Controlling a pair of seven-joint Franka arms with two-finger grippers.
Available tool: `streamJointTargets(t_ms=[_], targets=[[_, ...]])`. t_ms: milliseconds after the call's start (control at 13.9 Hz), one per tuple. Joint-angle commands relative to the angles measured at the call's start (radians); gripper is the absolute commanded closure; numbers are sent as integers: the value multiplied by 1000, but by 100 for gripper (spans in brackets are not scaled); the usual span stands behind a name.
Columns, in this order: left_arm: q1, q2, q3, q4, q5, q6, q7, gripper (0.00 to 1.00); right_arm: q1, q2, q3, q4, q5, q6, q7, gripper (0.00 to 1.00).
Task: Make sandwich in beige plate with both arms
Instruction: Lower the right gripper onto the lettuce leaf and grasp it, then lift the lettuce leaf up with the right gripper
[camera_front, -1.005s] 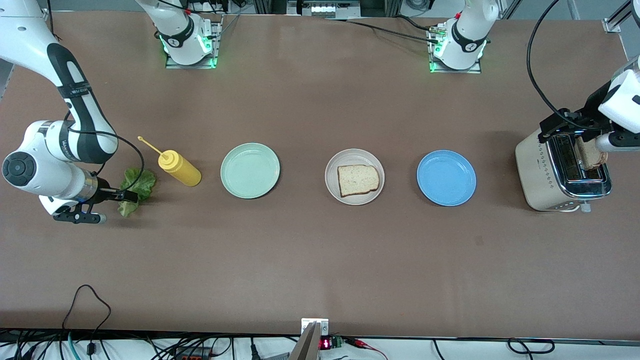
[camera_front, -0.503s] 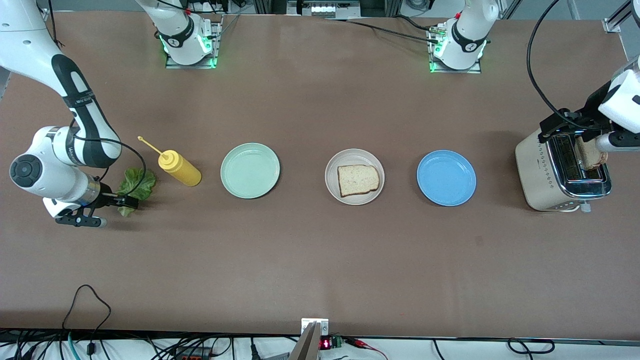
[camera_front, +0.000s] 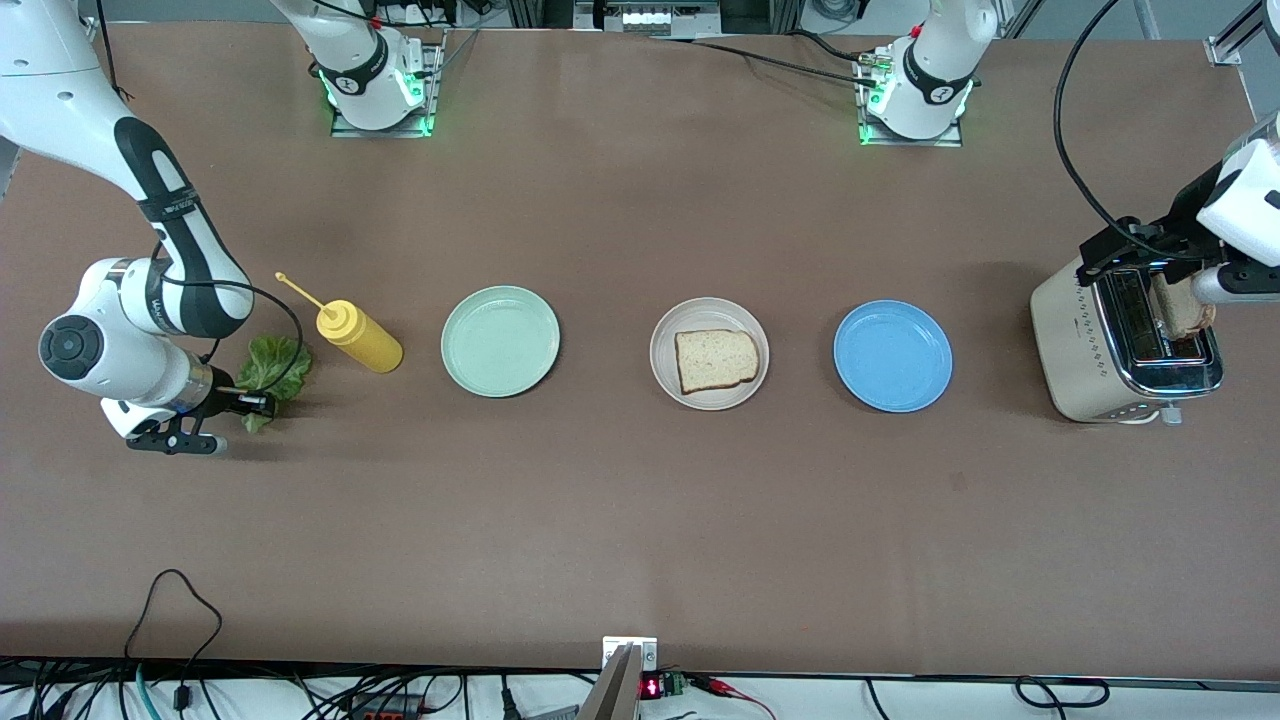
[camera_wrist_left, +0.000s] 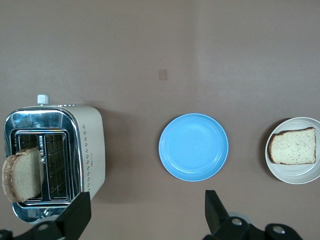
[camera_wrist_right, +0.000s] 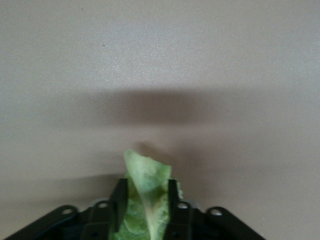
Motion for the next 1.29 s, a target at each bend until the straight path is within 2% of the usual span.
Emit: streamJointTargets(t_ms=[0, 72, 503, 862, 1221], targets=[[8, -19, -3, -12, -1, -7, 15, 0, 5, -3, -4, -3, -37, 10, 3, 92], [8, -19, -3, -13, -1, -7, 15, 0, 5, -3, -6, -3, -40, 10, 2, 99], [8, -19, -3, -10, -1, -20, 15, 0, -1, -43, -4, -4, -43, -11, -67, 100], [8, -17, -3, -4, -1, -38, 14, 0, -6, -178, 0, -9, -23, -218, -136, 100], [4, -17, -3, 2, 1, -35, 14, 0, -7, -334, 3, 15, 136, -475, -215, 100]])
